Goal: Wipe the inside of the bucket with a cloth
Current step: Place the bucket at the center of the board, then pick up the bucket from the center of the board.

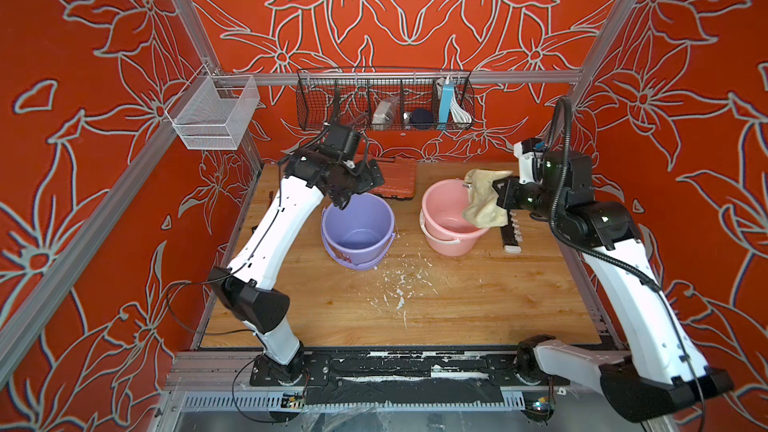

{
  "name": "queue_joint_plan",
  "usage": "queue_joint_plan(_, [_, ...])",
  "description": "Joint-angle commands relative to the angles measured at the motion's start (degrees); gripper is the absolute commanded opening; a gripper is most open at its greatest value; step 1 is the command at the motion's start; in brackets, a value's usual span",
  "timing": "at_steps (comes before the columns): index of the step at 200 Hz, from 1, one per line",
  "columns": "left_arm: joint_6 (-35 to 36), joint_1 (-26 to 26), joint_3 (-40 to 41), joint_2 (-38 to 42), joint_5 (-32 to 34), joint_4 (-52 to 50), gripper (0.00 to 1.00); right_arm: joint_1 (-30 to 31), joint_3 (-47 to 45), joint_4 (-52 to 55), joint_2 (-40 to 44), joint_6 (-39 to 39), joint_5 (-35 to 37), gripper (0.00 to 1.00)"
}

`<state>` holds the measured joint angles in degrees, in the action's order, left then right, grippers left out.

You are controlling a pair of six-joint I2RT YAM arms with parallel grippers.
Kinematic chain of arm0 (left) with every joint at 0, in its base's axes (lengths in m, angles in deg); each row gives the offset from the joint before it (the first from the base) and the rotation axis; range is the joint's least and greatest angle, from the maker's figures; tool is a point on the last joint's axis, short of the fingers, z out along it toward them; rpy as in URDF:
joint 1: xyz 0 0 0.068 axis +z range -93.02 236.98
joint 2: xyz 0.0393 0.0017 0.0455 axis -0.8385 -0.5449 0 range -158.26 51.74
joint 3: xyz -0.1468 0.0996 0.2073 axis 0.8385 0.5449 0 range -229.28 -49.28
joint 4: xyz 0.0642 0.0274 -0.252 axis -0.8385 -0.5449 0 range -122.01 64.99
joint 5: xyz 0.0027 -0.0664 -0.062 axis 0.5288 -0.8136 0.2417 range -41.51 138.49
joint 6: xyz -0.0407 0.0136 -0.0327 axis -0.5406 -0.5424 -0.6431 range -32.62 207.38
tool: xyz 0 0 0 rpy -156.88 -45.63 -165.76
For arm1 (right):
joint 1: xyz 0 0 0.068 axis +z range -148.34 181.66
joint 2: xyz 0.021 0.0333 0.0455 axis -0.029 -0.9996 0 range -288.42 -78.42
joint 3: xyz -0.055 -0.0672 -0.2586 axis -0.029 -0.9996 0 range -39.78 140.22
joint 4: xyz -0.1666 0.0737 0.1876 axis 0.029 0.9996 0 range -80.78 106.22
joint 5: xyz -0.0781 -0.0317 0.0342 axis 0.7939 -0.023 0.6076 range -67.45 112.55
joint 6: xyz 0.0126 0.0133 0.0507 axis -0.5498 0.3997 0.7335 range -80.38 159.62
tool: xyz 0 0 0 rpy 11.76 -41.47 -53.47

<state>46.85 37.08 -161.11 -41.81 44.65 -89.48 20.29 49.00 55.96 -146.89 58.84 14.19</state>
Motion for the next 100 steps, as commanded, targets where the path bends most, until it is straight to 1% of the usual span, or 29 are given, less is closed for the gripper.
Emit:
queue_joint_plan(1, [2.98,5.47,5.94,1.99,-0.63,1.09,0.99,4.04,2.99,0.57,-2.50,0.06,3.39,0.00])
queue_joint_plan(17, [4.34,9.42,8.16,2.85,-3.30,-0.97,0.99,6.46,4.20,-0.41,-4.41,0.84,3.31,0.00])
queue_joint_plan(31, [4.40,11.24,11.78,4.44,-4.95,-1.02,0.99,9.10,5.24,-1.32,-6.13,1.25,3.90,0.00])
queue_joint_plan(47, [3.79,11.73,17.20,7.55,-4.58,0.56,0.98,12.52,6.98,-1.35,-8.55,0.84,5.43,0.00])
queue_joint_plan(68, [2.30,12.05,23.75,11.83,-4.25,2.41,0.96,15.56,8.91,-1.68,-11.60,1.07,5.54,0.00])
queue_joint_plan(86, [0.87,12.10,28.85,14.60,-5.01,4.05,0.91,17.57,8.98,-3.13,-12.69,1.61,5.84,0.00])
queue_joint_plan(100, [0.21,12.10,31.60,15.57,-6.21,4.97,0.84,18.67,9.28,-3.50,-13.80,1.78,5.92,0.00])
